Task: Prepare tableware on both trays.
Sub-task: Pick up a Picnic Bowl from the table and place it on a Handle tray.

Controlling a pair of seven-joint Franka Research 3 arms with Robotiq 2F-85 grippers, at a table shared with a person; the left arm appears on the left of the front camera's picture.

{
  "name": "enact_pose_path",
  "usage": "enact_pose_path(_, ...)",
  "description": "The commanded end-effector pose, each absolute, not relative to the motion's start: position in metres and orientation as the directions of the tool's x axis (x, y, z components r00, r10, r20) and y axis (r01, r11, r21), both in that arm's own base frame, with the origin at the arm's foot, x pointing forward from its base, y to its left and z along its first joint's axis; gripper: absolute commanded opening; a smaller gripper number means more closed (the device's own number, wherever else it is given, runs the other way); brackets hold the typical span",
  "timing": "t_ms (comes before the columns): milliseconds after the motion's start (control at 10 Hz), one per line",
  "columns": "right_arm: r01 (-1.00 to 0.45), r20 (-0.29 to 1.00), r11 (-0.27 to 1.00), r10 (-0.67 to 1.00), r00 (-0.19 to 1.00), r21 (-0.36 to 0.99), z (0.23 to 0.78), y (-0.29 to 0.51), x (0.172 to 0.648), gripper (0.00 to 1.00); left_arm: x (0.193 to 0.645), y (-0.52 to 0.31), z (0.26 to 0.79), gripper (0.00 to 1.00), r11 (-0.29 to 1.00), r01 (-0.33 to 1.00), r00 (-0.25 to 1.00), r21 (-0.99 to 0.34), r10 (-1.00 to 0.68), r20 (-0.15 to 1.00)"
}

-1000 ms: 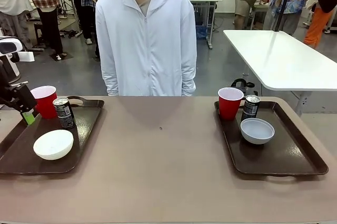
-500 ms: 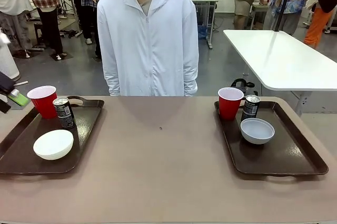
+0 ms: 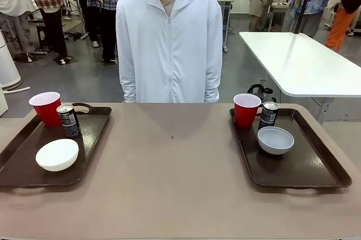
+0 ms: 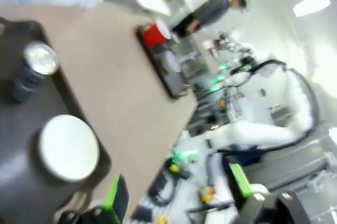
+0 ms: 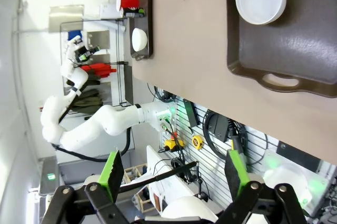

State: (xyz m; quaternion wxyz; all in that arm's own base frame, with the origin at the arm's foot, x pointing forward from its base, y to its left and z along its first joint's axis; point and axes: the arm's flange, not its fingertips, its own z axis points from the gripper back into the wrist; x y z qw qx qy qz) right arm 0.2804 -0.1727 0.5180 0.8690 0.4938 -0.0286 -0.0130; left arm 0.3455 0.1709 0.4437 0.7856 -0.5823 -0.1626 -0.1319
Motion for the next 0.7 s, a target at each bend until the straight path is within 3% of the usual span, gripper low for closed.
enact_pose_path(0,-0.026,0.056,0.494,-0.045,0.997,0.869,0.519,-0.172,0.282,1.0,0.37,0.198,0.433,1.0,0.253,0.227,0.971,-0.94,0.009,0.237)
enact_pose_path(600,-0.026,0.056,0.494,-0.045,0.997,0.869,0.519,-0.172,0.282,1.0,0.365,0.208,0.444,1.0,0.512,0.051,0.99,-0.857,0.085,0.11)
